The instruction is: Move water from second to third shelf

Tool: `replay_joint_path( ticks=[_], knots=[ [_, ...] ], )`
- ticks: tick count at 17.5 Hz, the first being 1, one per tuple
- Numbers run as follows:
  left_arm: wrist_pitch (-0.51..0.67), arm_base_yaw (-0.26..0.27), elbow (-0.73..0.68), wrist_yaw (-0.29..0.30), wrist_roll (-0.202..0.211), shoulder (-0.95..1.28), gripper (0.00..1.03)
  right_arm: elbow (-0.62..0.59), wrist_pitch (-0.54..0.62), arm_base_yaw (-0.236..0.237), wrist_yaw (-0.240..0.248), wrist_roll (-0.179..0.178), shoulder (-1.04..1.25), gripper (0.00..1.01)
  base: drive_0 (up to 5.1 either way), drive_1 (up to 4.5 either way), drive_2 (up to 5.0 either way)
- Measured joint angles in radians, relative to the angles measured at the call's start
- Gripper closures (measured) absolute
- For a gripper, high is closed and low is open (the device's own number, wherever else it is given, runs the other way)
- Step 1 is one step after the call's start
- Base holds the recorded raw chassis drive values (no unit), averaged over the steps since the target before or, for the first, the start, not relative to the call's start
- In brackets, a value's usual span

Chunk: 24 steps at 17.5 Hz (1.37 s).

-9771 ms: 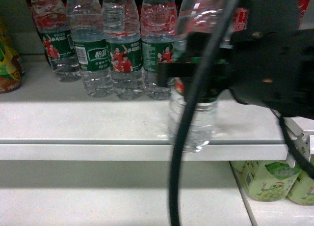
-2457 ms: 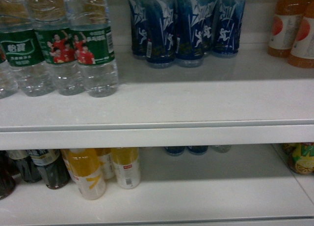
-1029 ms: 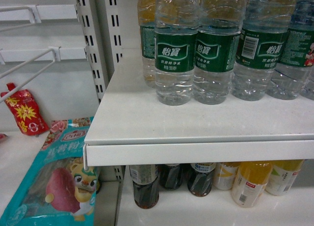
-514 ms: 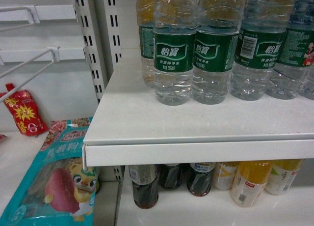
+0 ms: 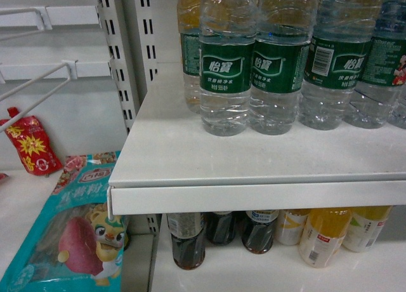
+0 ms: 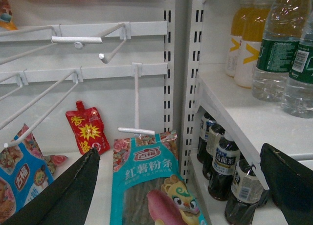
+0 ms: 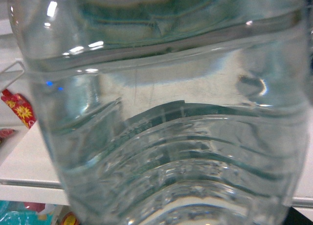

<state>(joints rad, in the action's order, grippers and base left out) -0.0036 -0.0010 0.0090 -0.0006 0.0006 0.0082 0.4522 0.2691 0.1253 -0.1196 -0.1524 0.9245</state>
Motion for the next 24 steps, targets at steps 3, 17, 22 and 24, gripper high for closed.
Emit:
replay_joint_path(
  ticks=[3,17,22,24],
  knots=[
    [0.0,0.0,0.0,0.0,0.0,0.0,0.05,0.046,0.055,0.004,0.022,0.028,0.147,0.6,0.0,0.0,0.0],
    [0.0,0.0,0.0,0.0,0.0,0.0,0.05,0.344,0.048,0.131,0.089,0.094,0.528,0.6,0.0,0.0,0.0],
    [0.0,0.0,0.0,0.0,0.0,0.0,0.05,0.358,0.058,0.131,0.084,0.093,0.547,0.6,0.0,0.0,0.0],
    [0.0,0.0,0.0,0.0,0.0,0.0,0.05,0.358,0.077,0.131,0.077,0.093,0.559,0.6,0.0,0.0,0.0]
  ],
)
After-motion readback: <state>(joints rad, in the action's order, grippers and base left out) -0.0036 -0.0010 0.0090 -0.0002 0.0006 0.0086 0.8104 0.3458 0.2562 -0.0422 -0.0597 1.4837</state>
